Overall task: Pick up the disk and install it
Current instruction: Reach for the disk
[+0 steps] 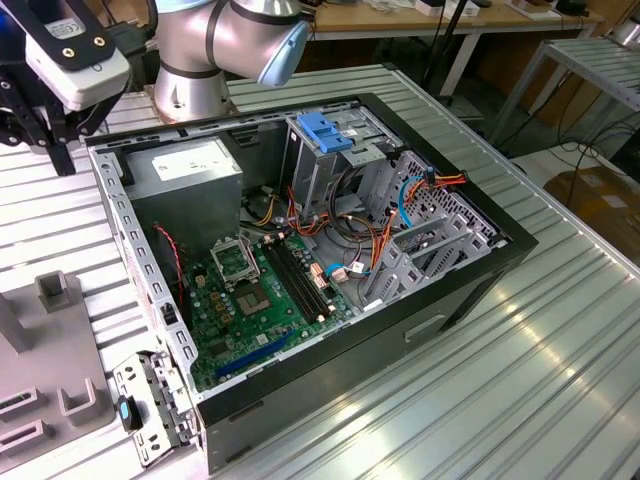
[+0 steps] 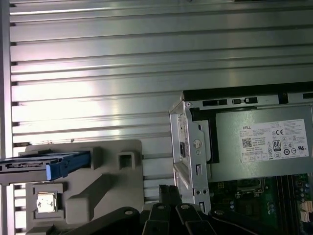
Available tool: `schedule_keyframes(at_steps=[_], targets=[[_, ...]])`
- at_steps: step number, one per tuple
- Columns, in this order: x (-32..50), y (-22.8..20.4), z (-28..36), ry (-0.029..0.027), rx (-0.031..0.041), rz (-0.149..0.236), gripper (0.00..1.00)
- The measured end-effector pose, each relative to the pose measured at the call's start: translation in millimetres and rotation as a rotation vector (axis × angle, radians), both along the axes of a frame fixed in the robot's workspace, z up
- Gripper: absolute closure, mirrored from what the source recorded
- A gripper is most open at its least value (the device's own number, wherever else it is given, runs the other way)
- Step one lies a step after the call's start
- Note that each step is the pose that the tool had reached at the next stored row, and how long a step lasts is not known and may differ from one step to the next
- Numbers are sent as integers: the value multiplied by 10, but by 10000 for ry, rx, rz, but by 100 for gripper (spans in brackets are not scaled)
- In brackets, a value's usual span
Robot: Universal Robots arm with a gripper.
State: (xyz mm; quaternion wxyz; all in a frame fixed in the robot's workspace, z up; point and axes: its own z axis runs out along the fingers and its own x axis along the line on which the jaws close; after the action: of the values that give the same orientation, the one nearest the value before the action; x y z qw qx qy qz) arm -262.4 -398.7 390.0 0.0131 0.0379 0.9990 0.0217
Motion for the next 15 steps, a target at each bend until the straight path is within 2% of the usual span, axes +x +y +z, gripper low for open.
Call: schedule_keyframes(at_steps=[15], targets=[[-107,0,-9,1,0,0,89]])
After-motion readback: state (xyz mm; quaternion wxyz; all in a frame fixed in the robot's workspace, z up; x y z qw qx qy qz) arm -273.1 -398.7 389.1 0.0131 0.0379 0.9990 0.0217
